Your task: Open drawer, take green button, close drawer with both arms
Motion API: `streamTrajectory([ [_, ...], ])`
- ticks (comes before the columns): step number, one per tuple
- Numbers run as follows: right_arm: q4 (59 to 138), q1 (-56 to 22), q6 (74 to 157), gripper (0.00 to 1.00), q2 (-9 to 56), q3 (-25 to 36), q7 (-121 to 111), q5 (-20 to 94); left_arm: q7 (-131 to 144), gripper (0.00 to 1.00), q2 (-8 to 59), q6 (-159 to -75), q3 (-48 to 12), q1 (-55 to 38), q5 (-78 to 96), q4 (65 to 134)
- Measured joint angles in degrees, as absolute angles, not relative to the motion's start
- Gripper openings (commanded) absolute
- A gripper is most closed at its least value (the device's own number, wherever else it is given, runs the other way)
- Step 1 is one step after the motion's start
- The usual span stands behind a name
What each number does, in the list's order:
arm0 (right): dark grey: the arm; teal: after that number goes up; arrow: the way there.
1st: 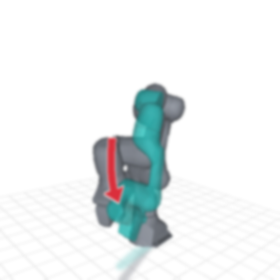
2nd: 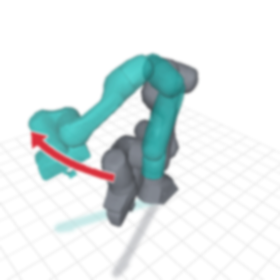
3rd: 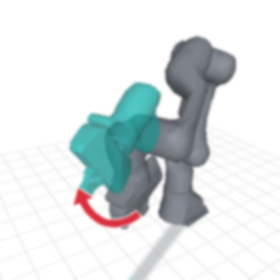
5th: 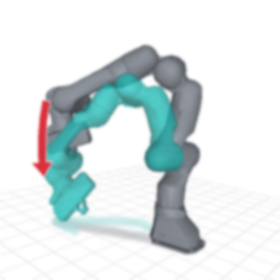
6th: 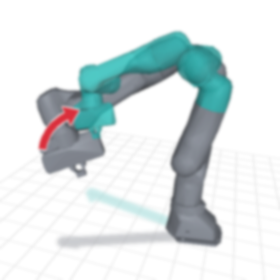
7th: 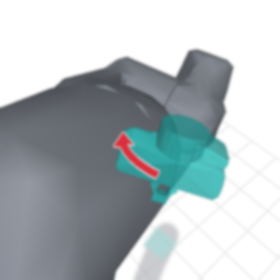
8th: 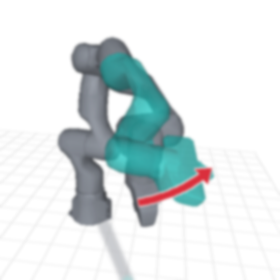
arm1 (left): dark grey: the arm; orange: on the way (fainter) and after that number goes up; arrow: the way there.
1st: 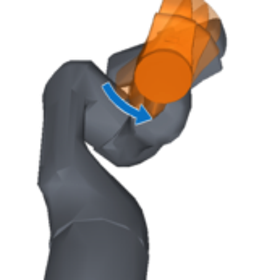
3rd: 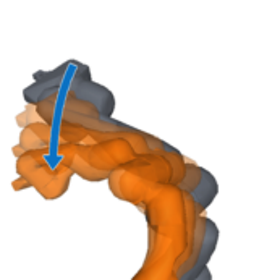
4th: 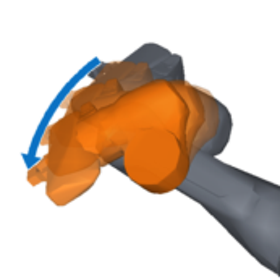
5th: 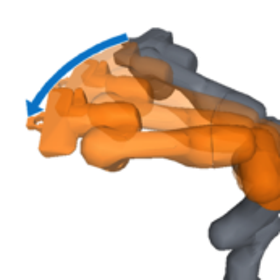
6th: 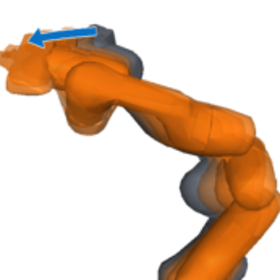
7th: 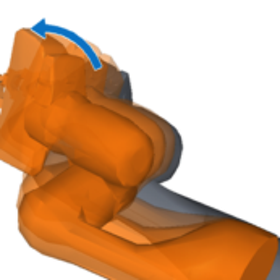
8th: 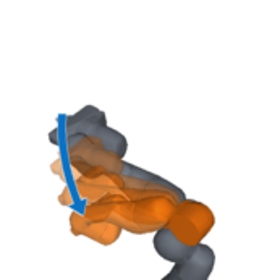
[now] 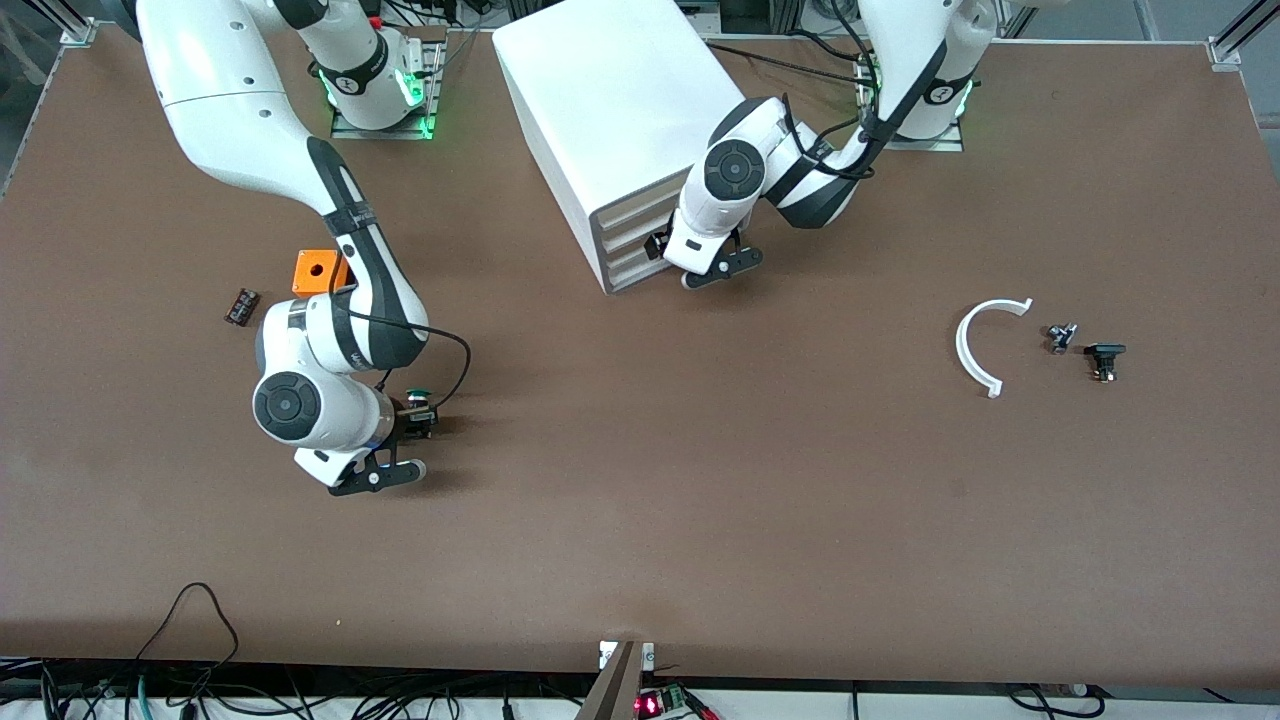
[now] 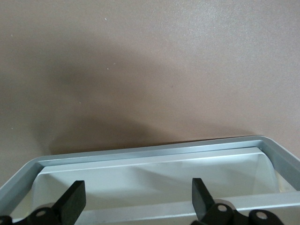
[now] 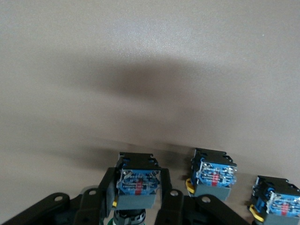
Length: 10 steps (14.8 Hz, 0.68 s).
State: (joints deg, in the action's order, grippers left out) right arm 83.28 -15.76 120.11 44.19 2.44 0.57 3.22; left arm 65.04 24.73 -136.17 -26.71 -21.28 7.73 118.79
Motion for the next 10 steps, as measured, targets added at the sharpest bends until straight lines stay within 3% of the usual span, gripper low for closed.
streamTrajectory([
  [1, 83.3, -15.8, 120.2, 0.90, 44.2, 2.4, 0.6, 3.2, 65.0, 1.00, 24.7, -136.2, -26.7, -21.2, 7.7, 118.8],
  [2, 83.3, -15.7, 120.2, 0.99, 44.2, 2.4, 0.7, 3.2, 65.0, 1.00, 24.7, -136.1, -26.8, -21.1, 7.7, 118.8],
  [5, 83.3, -15.8, 120.3, 0.99, 44.2, 2.4, 3.1, 3.2, 64.7, 1.00, 24.4, -132.8, -26.9, -19.3, 7.7, 117.2],
  [10, 83.5, -16.0, 120.3, 0.99, 41.8, 2.5, 4.5, 3.2, 57.2, 1.00, 22.6, -117.5, -26.9, -12.7, 7.7, 106.9],
])
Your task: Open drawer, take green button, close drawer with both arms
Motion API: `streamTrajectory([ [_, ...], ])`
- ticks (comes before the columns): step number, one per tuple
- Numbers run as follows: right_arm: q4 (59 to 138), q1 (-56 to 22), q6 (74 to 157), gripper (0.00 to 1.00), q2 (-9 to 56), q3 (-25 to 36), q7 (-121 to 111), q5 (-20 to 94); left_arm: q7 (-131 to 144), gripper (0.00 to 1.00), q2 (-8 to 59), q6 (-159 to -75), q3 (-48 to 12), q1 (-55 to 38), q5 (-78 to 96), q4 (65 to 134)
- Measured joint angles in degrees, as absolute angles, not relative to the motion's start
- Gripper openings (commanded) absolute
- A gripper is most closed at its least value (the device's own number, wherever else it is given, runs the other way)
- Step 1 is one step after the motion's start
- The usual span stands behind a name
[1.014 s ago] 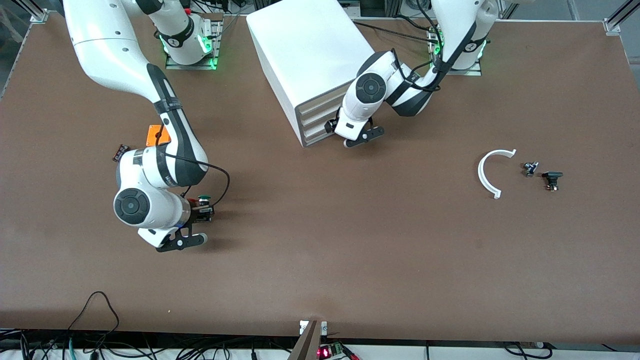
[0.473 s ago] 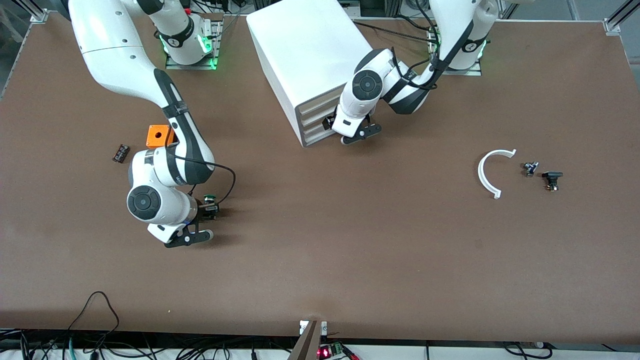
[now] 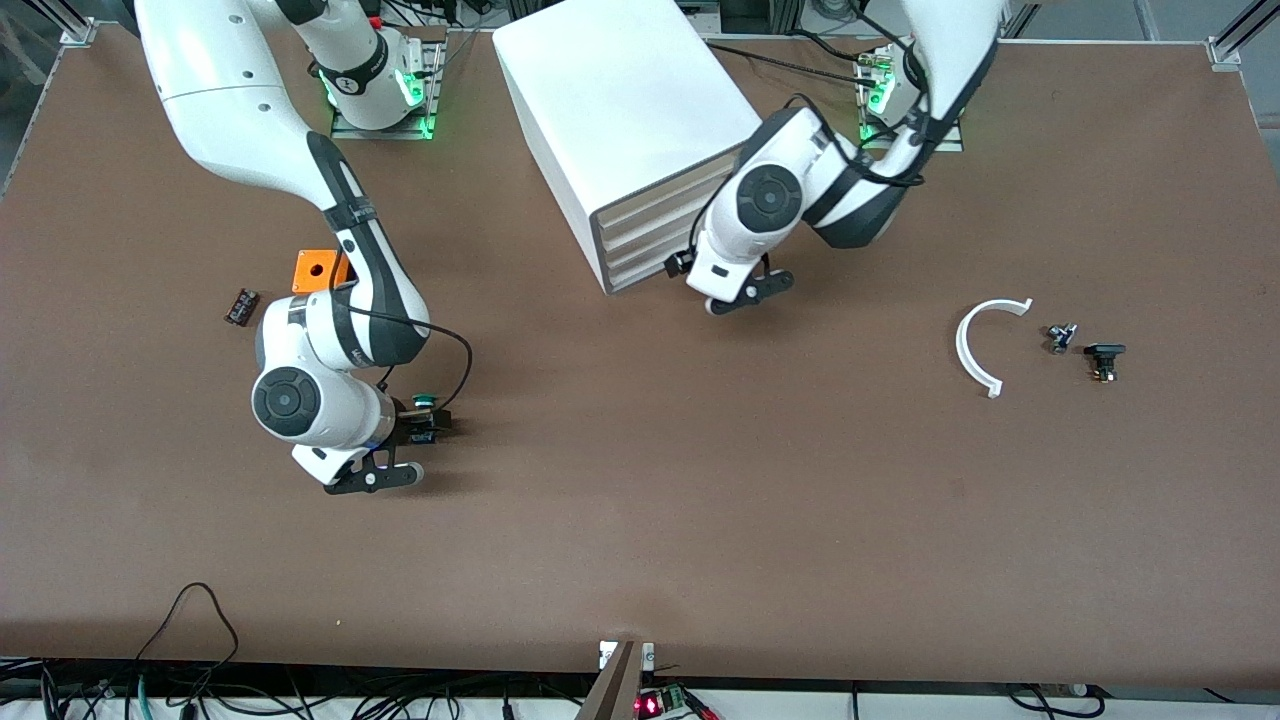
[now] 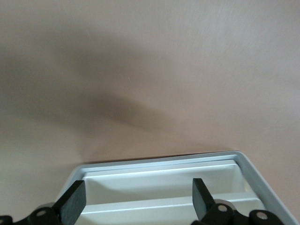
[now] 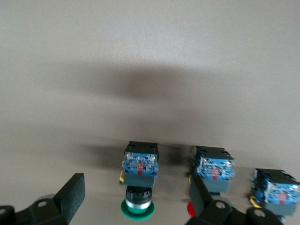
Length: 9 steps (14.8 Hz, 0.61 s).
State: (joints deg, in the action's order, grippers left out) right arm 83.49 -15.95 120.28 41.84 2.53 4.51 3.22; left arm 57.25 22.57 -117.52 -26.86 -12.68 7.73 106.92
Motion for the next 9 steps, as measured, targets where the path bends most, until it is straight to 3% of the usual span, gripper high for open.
streamTrajectory([
  [9, 95.0, -15.7, 118.8, 0.99, 20.8, 4.5, 4.5, 3.2, 24.3, 1.00, 21.5, -91.4, -26.6, 2.1, -3.6, 87.5],
])
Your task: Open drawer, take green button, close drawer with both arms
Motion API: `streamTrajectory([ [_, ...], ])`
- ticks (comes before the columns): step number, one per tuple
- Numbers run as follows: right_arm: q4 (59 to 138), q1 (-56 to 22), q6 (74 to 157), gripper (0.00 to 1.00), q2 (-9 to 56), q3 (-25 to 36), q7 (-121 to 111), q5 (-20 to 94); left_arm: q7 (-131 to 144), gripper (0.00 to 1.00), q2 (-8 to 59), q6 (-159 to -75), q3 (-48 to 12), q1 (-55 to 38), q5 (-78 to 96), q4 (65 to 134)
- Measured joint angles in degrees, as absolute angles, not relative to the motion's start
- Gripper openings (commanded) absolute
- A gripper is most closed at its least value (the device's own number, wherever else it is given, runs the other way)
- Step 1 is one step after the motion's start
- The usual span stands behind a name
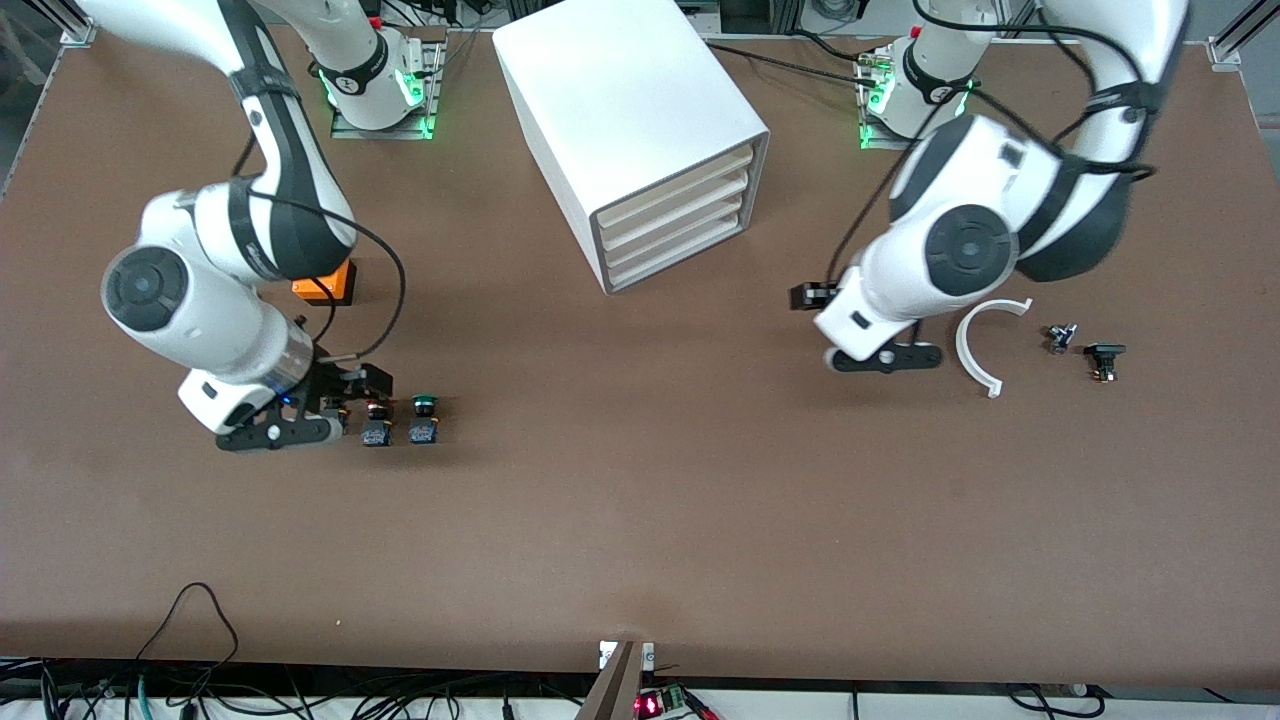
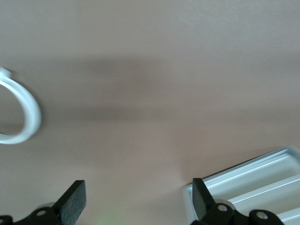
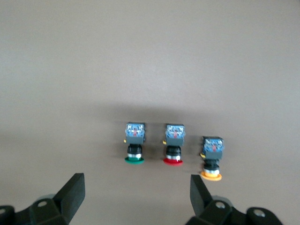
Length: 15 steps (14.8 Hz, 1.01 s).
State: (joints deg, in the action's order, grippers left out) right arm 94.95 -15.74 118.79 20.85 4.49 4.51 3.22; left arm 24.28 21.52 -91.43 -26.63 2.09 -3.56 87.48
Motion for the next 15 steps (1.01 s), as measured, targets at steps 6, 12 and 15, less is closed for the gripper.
streamTrajectory([
  [6, 98.6, -15.7, 110.9, 0.99, 10.9, 5.2, 4.5, 3.2, -0.2, 1.00, 16.3, -86.5, -17.2, 6.2, -3.1, 81.1],
  [12, 98.6, -15.7, 103.6, 0.99, 4.1, 5.3, 4.6, 3.2, -3.8, 1.00, -0.4, -96.8, -6.6, 0.3, -2.6, 95.5],
  [15, 98.7, -11.1, 101.4, 0.99, 1.5, 1.6, 4.8, 3.2, -3.8, 1.00, -3.5, -97.9, -4.5, -0.4, -2.6, 99.6],
])
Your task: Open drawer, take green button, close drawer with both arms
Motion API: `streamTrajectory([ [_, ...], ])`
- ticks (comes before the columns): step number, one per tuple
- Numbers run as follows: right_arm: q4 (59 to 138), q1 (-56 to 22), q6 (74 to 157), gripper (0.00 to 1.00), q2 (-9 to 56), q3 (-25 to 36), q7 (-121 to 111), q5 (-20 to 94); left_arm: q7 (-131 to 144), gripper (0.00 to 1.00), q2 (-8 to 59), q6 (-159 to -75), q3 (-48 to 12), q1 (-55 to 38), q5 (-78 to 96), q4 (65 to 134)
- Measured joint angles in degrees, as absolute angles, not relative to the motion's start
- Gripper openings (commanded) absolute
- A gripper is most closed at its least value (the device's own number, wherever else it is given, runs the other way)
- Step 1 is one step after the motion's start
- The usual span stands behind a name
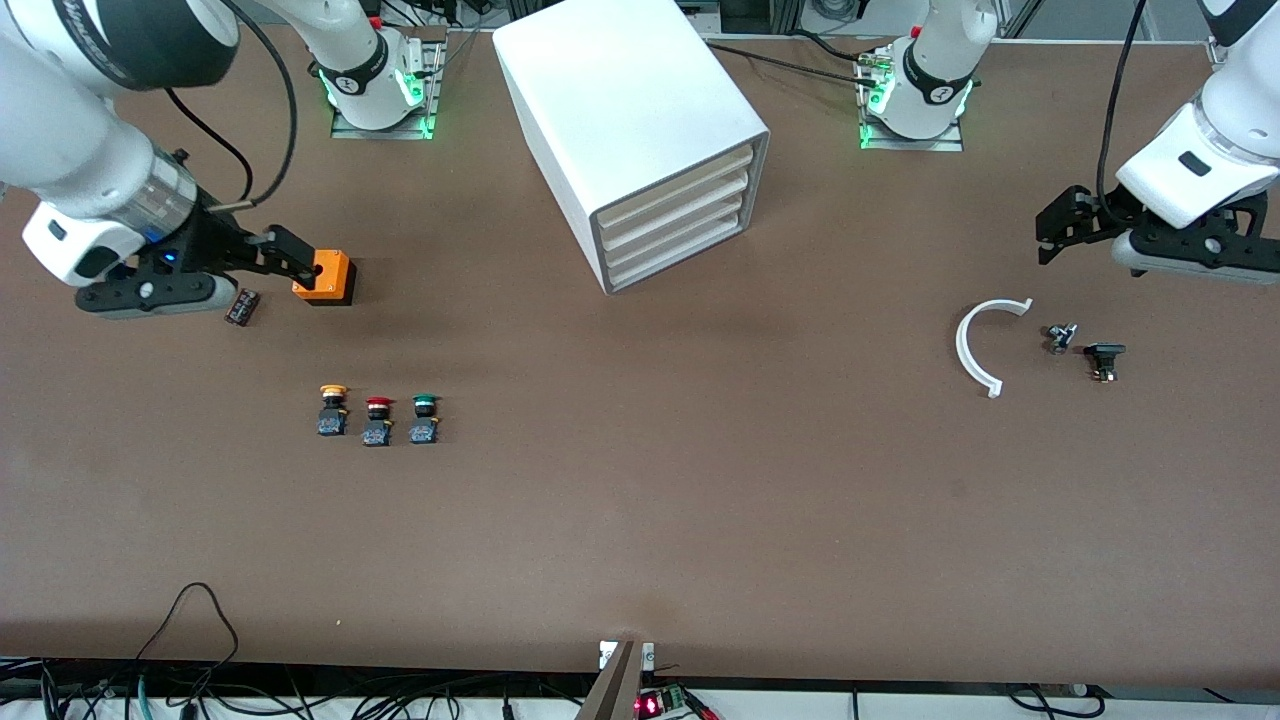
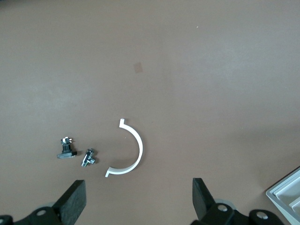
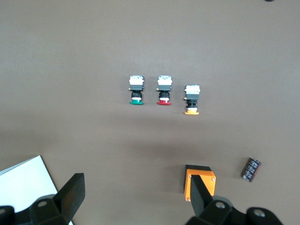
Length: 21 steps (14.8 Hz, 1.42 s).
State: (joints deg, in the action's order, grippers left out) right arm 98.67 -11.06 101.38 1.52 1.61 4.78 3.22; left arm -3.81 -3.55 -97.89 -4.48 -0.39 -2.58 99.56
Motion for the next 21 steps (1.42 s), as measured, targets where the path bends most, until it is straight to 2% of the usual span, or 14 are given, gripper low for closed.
streamTrajectory([
  [3, 98.8, -0.1, 100.9, 0.99, 0.2, -8.0, 5.7, 3.2, -3.8, 1.00, -2.9, -97.7, -4.0, -0.3, -2.5, 99.7],
  [5, 98.9, 2.6, 100.9, 0.99, 0.0, -10.5, 6.9, 3.2, -3.5, 1.00, -2.5, -97.2, -3.9, -0.1, -2.5, 99.7],
  [21, 96.1, 3.5, 99.0, 0.99, 0.9, -11.2, 11.2, -0.7, -3.2, 1.00, -2.3, -96.1, -3.9, -0.1, -2.4, 99.2],
])
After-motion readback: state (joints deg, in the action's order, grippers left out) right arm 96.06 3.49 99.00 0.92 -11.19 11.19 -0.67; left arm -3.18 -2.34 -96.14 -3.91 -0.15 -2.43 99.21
